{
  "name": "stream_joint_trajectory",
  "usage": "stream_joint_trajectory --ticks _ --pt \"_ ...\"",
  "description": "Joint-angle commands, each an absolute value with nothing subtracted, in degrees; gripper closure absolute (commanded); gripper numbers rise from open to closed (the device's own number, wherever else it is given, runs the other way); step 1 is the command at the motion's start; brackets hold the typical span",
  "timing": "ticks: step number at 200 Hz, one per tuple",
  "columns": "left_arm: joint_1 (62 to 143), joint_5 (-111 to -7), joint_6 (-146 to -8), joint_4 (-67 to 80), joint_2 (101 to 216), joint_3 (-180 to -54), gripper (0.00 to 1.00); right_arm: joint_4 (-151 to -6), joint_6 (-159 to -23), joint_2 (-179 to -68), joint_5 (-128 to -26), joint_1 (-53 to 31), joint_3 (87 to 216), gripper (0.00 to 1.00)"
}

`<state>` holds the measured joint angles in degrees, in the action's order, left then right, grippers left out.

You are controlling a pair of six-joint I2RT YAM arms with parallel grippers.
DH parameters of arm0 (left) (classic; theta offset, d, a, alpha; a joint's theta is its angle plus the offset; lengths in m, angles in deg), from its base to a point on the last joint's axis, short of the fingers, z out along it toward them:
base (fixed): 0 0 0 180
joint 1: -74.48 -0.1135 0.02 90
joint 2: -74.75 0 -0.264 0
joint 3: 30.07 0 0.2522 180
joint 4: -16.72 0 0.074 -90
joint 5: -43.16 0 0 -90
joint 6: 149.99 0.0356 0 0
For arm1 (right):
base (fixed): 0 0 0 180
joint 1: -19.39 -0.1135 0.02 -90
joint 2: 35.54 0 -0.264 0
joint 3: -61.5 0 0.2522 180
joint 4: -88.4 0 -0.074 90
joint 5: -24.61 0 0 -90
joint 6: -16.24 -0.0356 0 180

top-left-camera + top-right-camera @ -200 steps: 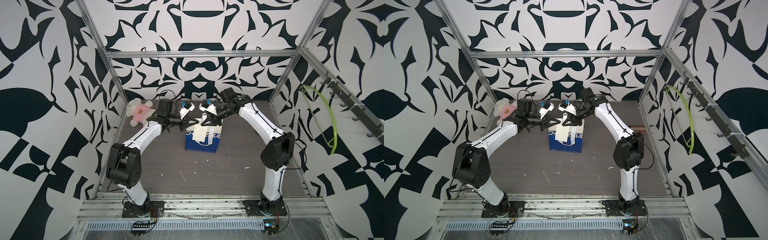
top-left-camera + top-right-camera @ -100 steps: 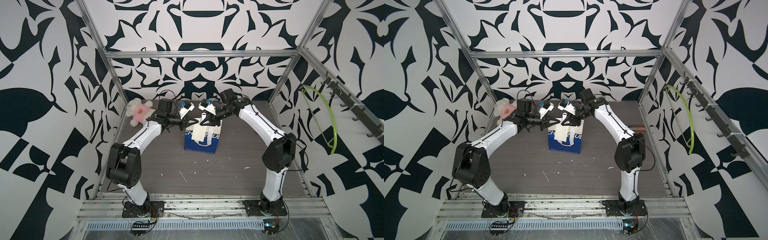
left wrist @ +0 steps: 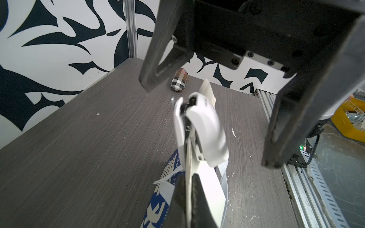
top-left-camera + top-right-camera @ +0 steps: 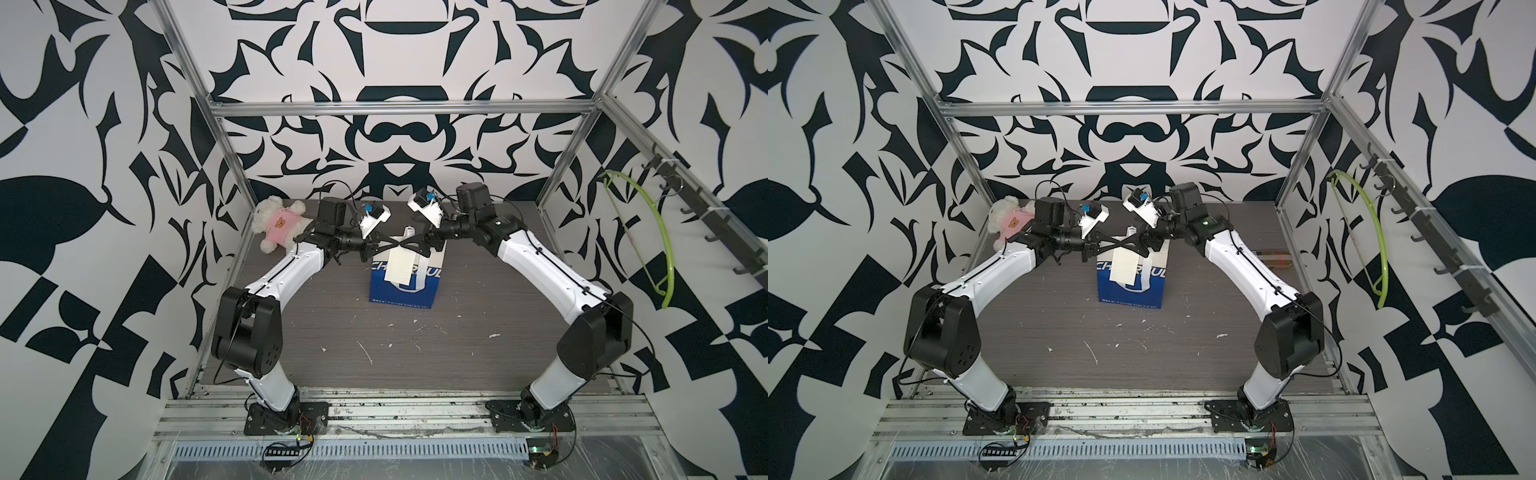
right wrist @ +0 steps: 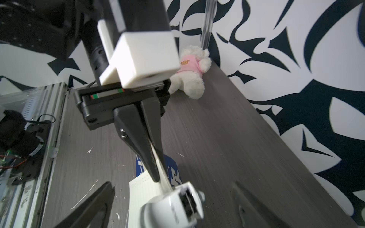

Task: Staple the receipts to the bags
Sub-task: Pick up the stapler from the takeout bag.

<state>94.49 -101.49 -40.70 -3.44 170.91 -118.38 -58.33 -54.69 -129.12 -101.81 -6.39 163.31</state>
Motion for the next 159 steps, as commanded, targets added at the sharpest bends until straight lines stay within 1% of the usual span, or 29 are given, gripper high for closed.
stream_joint_trajectory --ticks 1,37,55,65,82,90,111,128,138,159 --pt "94.74 -99.51 -42.25 -0.98 169.08 -116.53 1.0 -68.07 -67.9 -124.52 -90.88 -7.51 160.94 0.03" --pt "94.87 -98.96 -43.31 0.64 169.58 -116.09 1.0 -71.61 -84.07 -120.33 -76.68 -12.09 155.5 0.06" --pt "94.96 -98.88 -43.38 0.82 169.66 -116.09 1.0 -69.41 -86.88 -119.41 -69.8 -15.48 154.98 0.08" --pt "95.04 -98.83 -43.45 1.1 169.52 -115.85 1.0 -68.51 -88.58 -119.18 -65.94 -17.4 154.74 0.11" --pt "95.04 -98.79 -43.38 1.11 169.58 -115.82 1.0 -65.99 -92.16 -119.8 -63.22 -18.98 155.85 0.19" --pt "95.04 -98.87 -43.38 1.19 169.54 -115.86 1.0 -64.26 -93.42 -120.37 -62.05 -19.27 156.54 0.21" --pt "95.04 -99.05 -43.38 1.42 169.32 -115.58 1.0 -61.21 -94.66 -121.39 -58.4 -19.55 157.61 0.23" --pt "95.04 -99.14 -43.38 1.42 169.16 -115.25 1.0 -60.31 -95.22 -121.9 -57.93 -19.56 158.03 0.26" --pt "95.04 -99.14 -43.23 1.47 168.96 -115.12 1.0 -60.41 -95.49 -122.08 -58.32 -19.55 158.05 0.32" --pt "95.04 -99.14 -43.21 1.55 168.96 -115.05 1.0 -60.54 -95.55 -122.88 -60.18 -19.55 158.72 0.41"
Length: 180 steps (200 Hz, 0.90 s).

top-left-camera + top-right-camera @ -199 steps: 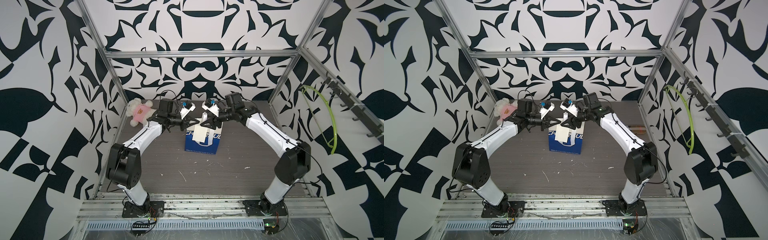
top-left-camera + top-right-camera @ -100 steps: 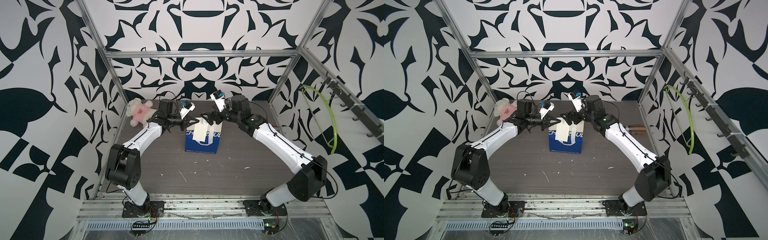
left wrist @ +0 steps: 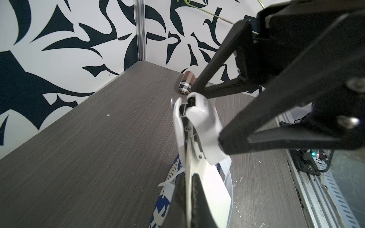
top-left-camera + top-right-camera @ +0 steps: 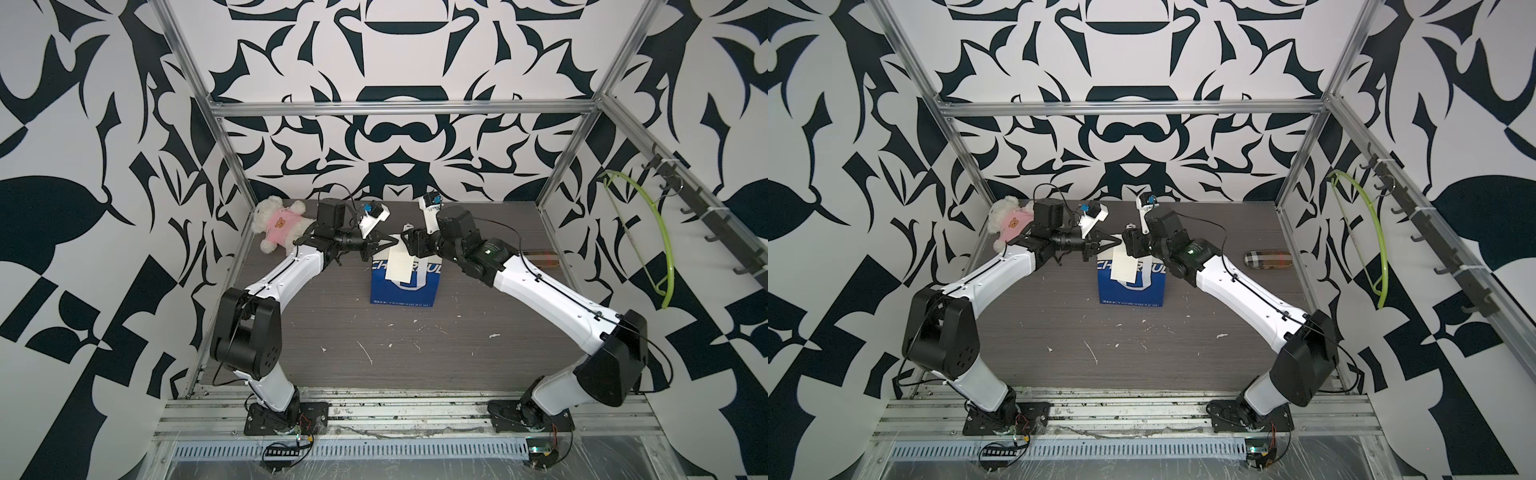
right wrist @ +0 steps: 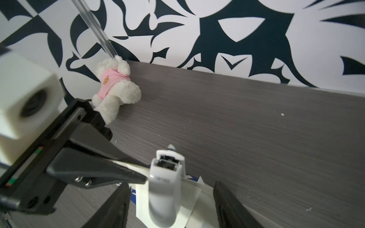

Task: Staple the receipts to the bags
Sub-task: Pick up the stapler from the takeout bag.

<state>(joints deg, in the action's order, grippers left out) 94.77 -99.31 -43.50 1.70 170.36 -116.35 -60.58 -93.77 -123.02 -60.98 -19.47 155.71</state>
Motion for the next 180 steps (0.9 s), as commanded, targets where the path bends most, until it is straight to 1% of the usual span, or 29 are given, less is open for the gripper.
stream_joint_trajectory --ticks 1,14,36,58,72,85,115,143,180 --pt "95.04 -99.14 -43.2 1.55 168.96 -115.08 1.0 -60.53 -95.55 -122.94 -60.28 -19.55 158.74 0.42" --pt "95.04 -99.14 -43.21 1.55 168.99 -115.09 1.0 -60.7 -95.85 -123.34 -61.53 -19.55 159.11 0.47" --pt "95.04 -99.23 -43.23 1.55 169.14 -115.25 1.0 -61.85 -96.45 -123.43 -63.58 -19.64 159.17 0.5" --pt "95.04 -99.29 -43.23 1.57 169.32 -115.37 1.0 -63.19 -97.18 -123.34 -64.78 -19.73 159.11 0.63" --pt "95.04 -99.4 -43.21 1.55 169.43 -115.51 1.0 -63.42 -97.23 -123.34 -64.99 -19.72 159.24 0.68" --pt "95.04 -99.4 -43.29 1.55 169.45 -115.56 1.0 -63.5 -97.15 -123.34 -64.81 -19.73 159.3 0.77" --pt "95.04 -99.4 -43.21 1.47 169.41 -115.52 1.0 -63.75 -96.69 -123.09 -63.34 -19.71 159.42 0.87" --pt "95.04 -99.56 -43.12 1.38 169.47 -115.43 1.0 -67.45 -96.0 -122.05 -62.3 -19.7 158.49 1.0" --pt "95.04 -99.66 -42.95 1.11 169.41 -115.42 1.0 -68.96 -94.55 -122.22 -59.86 -19.67 160.31 1.0"
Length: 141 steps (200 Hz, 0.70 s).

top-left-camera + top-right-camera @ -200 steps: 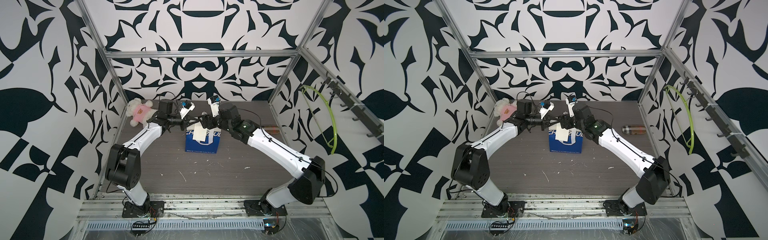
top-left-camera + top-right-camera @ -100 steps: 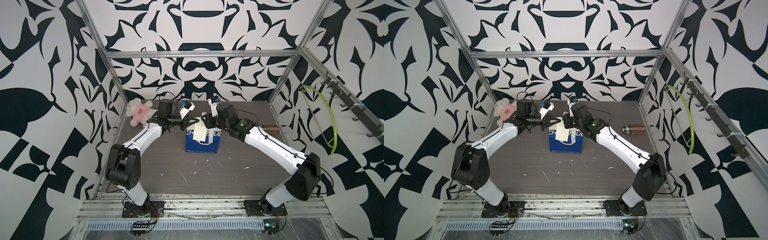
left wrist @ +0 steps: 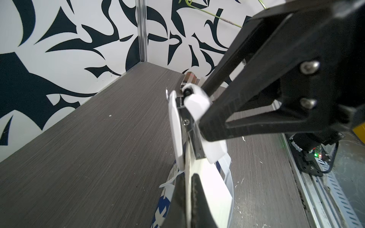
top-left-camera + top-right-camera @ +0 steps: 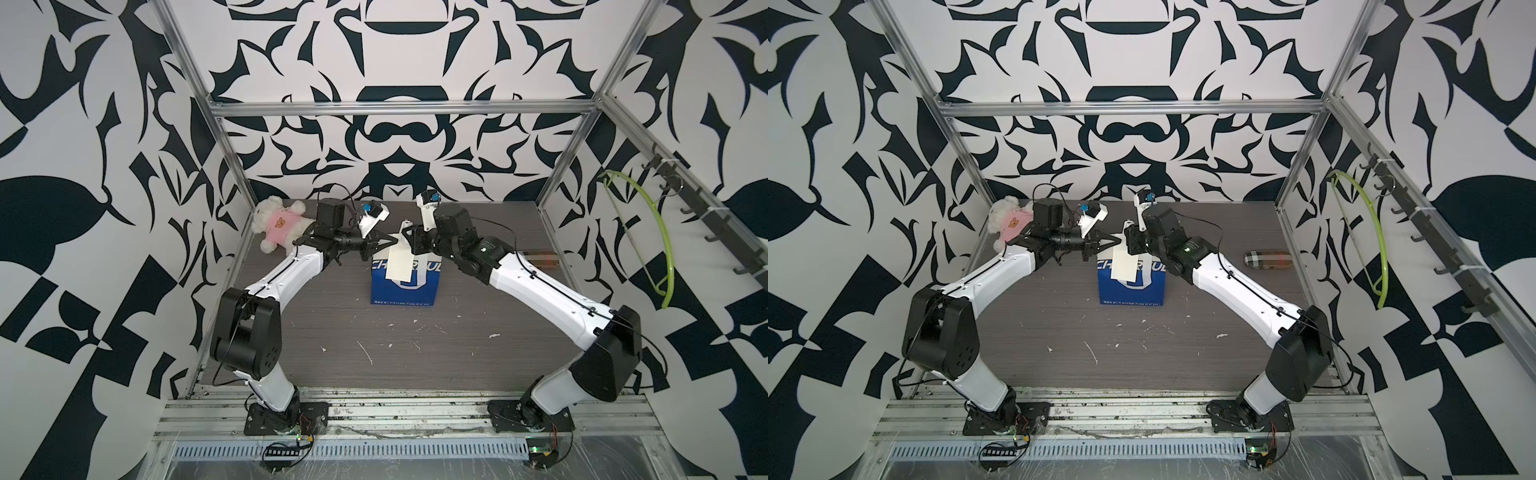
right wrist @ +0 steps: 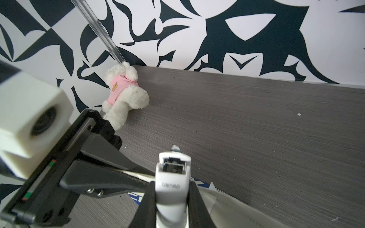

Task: Staple the receipts to the bags
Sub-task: Pick up the stapler from the takeout bag.

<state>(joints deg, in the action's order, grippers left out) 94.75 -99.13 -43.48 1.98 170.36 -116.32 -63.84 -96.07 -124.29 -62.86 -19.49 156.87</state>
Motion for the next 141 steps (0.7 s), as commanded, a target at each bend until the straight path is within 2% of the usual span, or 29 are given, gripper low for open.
stream_joint_trajectory --ticks 1,80,141 --pt "95.04 -99.66 -42.94 1.11 169.37 -115.4 1.0 -69.01 -94.48 -122.21 -59.77 -19.65 160.37 1.0" --pt "95.04 -99.14 -42.83 0.85 169.23 -115.3 1.0 -68.22 -90.31 -116.6 -57.04 -17.53 158.7 1.0" --pt "95.04 -98.44 -45.11 0.85 169.19 -116.62 1.0 -46.89 -91.4 -110.51 -62.53 -3.39 159.63 1.0"
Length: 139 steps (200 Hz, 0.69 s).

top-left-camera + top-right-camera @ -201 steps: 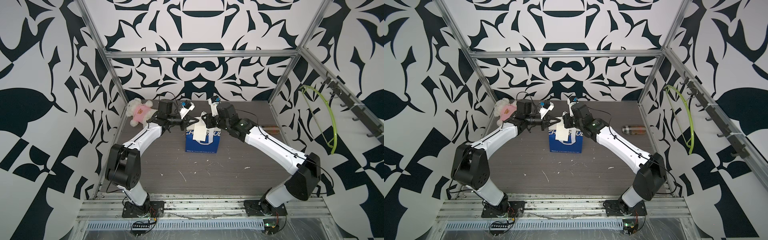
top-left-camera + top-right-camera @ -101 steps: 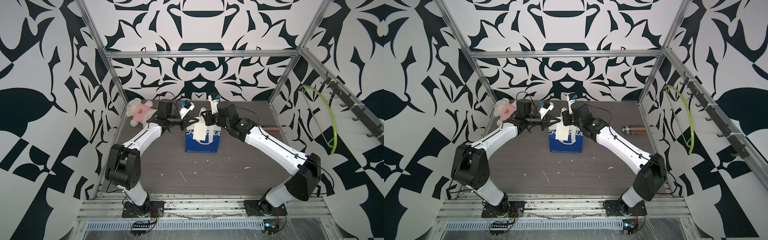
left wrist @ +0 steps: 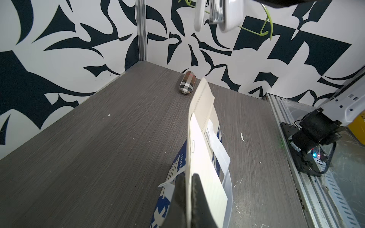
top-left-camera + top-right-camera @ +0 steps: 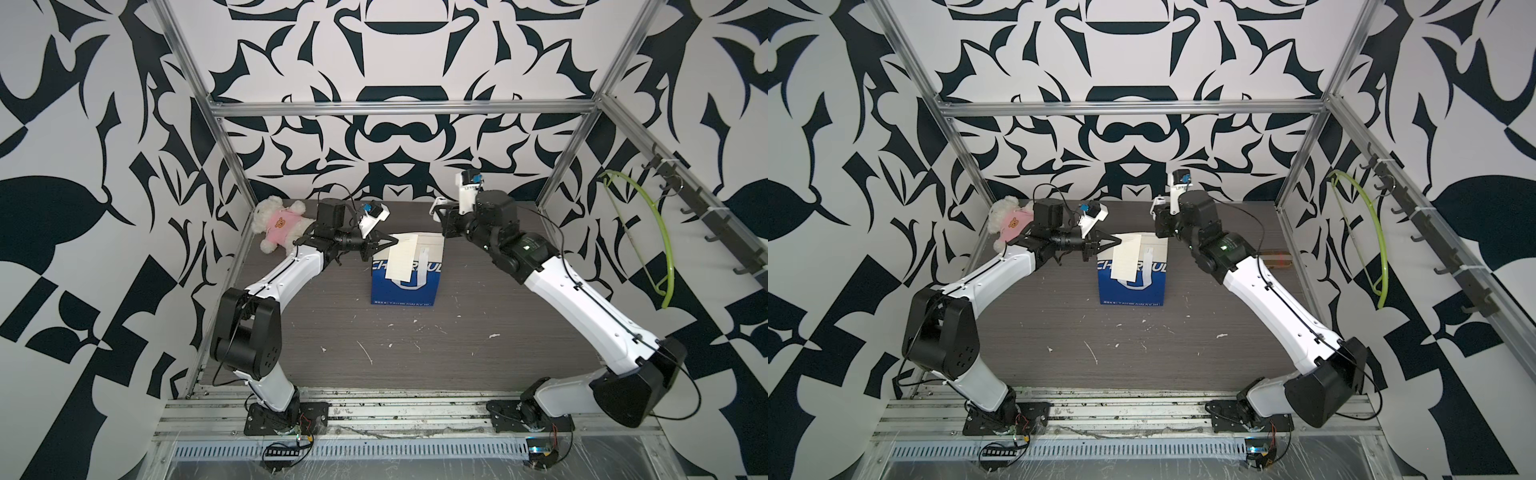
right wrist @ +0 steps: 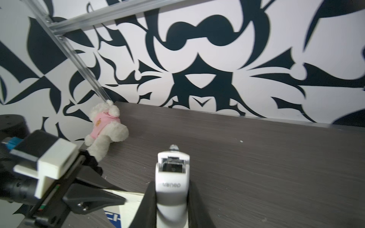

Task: Staple the receipts to the bags
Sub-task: Pick up the stapler from the takeout bag, then place the stapler at the center of the board.

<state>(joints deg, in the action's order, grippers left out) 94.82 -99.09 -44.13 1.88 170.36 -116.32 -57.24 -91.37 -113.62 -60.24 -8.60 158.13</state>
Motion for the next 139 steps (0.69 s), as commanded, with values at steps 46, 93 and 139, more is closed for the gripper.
stream_joint_trajectory --ticks 46,93,139 --pt "95.04 -97.82 -46.5 1.34 168.03 -116.08 0.78 -28.84 -91.12 -111.42 -68.77 4.18 156.13 1.0" --pt "95.04 -95.7 -48.8 6.92 165.15 -112.33 0.36 -18.55 -92.22 -117.04 -76.28 6.76 151.14 1.0" --pt "95.13 -90.2 -49.61 10.38 160.51 -110.14 0.0 -14.71 -90.92 -123.76 -81.35 7.06 146.71 1.0"
